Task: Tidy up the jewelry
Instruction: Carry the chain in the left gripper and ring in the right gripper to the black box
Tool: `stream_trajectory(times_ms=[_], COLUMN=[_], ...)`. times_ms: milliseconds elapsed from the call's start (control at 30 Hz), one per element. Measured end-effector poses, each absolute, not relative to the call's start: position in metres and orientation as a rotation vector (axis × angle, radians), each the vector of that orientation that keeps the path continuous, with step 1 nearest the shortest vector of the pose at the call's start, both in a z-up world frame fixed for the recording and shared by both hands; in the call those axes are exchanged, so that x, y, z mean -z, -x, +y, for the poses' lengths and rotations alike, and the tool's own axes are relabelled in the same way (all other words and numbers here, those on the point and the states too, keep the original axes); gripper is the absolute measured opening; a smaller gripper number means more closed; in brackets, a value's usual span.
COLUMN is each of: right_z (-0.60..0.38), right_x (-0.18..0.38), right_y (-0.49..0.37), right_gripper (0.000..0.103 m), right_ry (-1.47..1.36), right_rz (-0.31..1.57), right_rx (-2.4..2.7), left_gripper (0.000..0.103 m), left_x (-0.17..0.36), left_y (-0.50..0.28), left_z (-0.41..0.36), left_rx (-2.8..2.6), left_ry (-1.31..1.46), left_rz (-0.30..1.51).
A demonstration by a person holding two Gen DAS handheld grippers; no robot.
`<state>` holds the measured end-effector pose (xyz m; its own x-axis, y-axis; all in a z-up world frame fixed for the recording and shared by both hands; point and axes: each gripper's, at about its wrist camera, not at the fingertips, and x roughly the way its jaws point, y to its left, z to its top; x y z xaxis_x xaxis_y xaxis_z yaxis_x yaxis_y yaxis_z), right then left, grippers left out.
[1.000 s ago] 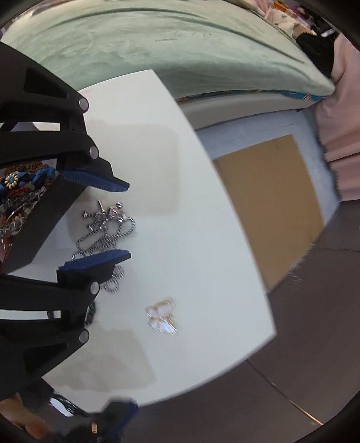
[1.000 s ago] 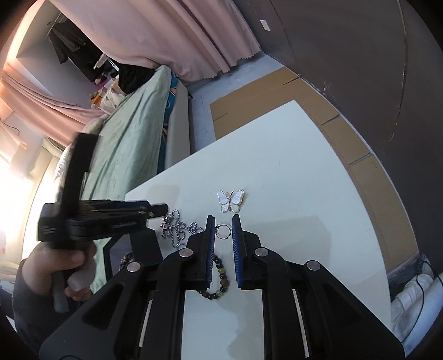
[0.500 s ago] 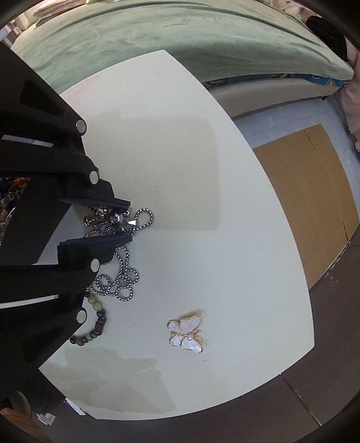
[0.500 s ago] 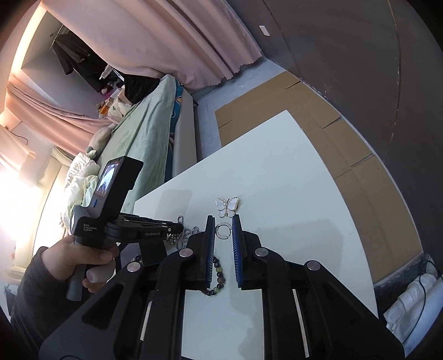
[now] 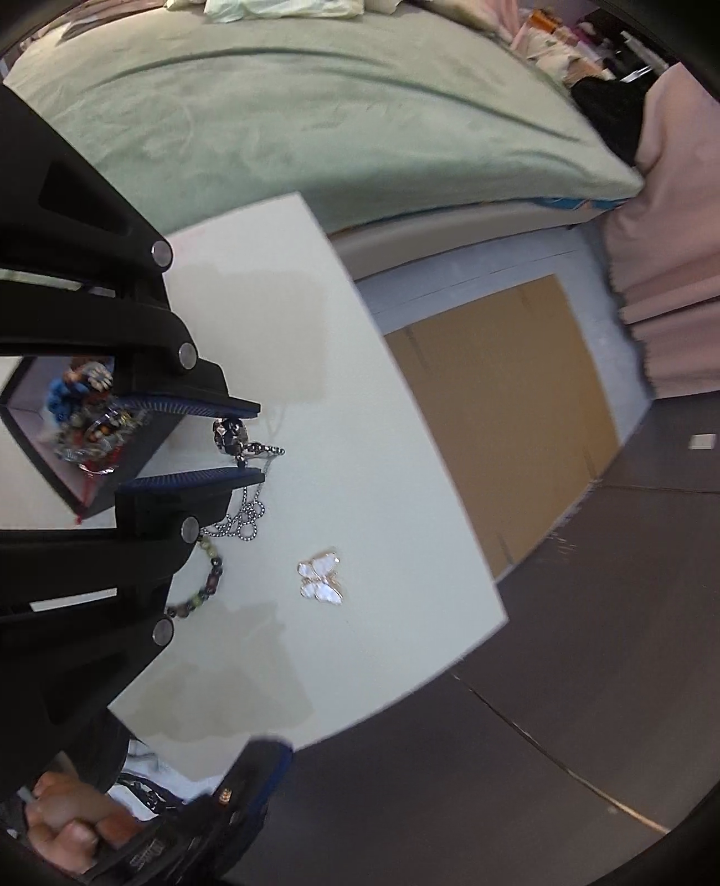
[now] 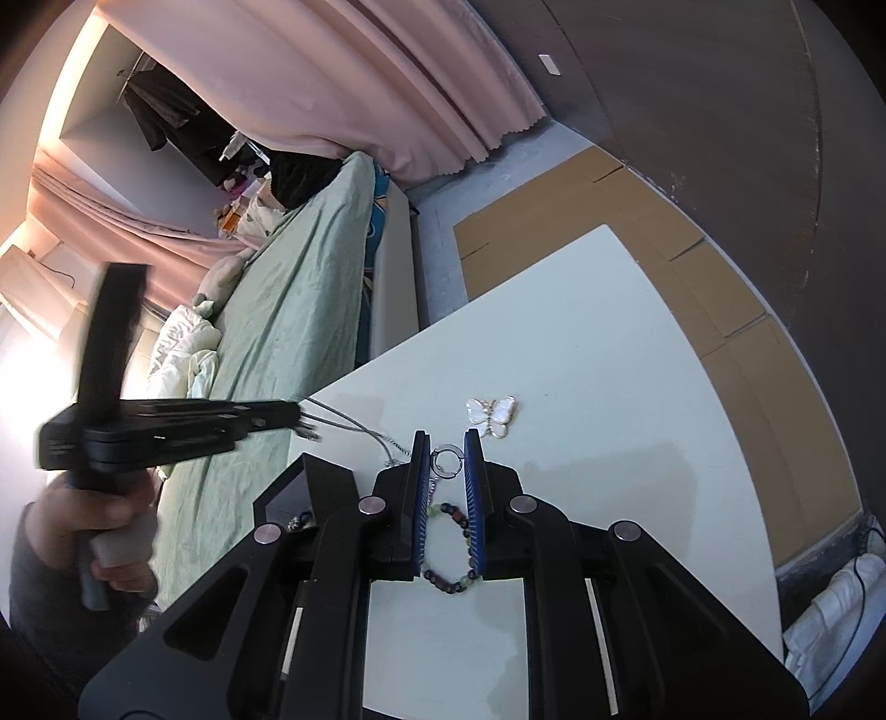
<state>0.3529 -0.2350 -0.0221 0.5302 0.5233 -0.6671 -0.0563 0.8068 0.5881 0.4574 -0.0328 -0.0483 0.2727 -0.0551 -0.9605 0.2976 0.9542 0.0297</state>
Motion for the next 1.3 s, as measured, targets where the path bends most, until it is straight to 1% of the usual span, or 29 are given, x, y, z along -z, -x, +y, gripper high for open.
stream_trajectory(times_ms=[200, 633, 1100, 1300], right_z=[-0.228, -0.203, -0.178, -0.171], right_x=[0.015, -0.003, -0.006, -0.006], right_y=[-0.354, -0.357, -0.356, -0.354], right_gripper=[0.013, 0.013, 0.013, 0.013], right_ry=[-0.562, -0.568, -0.540, -0.526], right_rz=[0.926, 0.845, 0.822, 0.820], right_rx=[-0.390, -0.460, -0.508, -0.522], left_gripper=[0.016, 0.016, 0.016, 0.016], left_x=[0.001, -0.091, -0.178, -0.216], left_y=[-0.439, -0.392, -0.352, -0.336], left_z=[-0.029, 0.007, 0.031, 0.028], left_rx=[0.206, 0.156, 0.145, 0.143], left_ry=[-0.246, -0.259, -0.238, -0.239], left_rz=[1.182, 1.022, 0.863, 0.802])
